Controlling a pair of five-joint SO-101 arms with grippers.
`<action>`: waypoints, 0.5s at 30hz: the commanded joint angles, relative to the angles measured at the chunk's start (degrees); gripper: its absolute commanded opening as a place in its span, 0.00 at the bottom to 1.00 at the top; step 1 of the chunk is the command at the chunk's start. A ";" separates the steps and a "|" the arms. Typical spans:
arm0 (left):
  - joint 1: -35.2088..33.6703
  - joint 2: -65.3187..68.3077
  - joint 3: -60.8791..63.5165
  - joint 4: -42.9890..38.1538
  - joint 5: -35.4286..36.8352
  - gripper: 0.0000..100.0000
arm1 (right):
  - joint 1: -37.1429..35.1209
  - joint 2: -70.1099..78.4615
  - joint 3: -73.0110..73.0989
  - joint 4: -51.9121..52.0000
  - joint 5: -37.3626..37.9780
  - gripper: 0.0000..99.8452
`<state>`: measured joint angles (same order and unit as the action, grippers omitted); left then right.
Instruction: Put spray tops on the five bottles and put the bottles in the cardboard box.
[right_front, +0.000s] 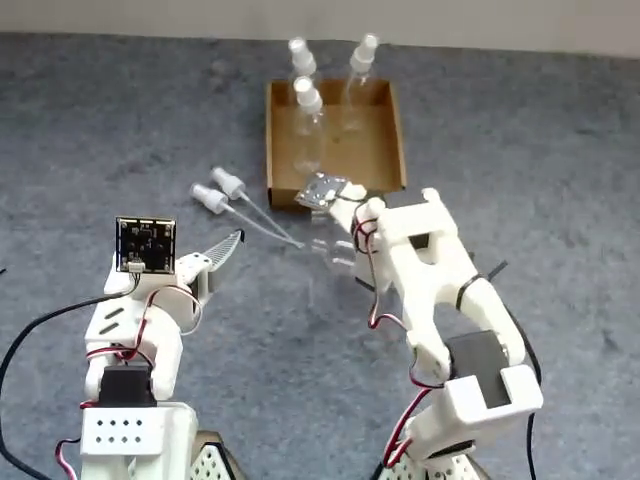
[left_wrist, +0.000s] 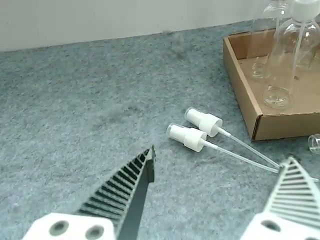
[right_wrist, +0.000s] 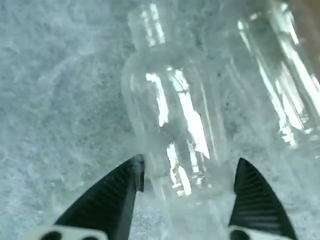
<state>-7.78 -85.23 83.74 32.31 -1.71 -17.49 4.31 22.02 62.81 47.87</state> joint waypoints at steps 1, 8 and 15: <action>0.57 0.22 -0.31 -1.14 -0.18 0.30 | 0.40 -0.57 1.10 3.03 0.09 0.19; 0.57 0.22 -0.31 -1.05 -0.18 0.30 | 2.77 -3.74 1.80 7.25 0.53 0.14; 0.57 0.22 -0.22 -0.97 -0.18 0.30 | 10.86 -19.91 15.87 8.48 -0.26 0.14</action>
<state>-7.78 -85.23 83.74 32.31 -1.71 -10.29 -7.12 33.27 70.20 47.87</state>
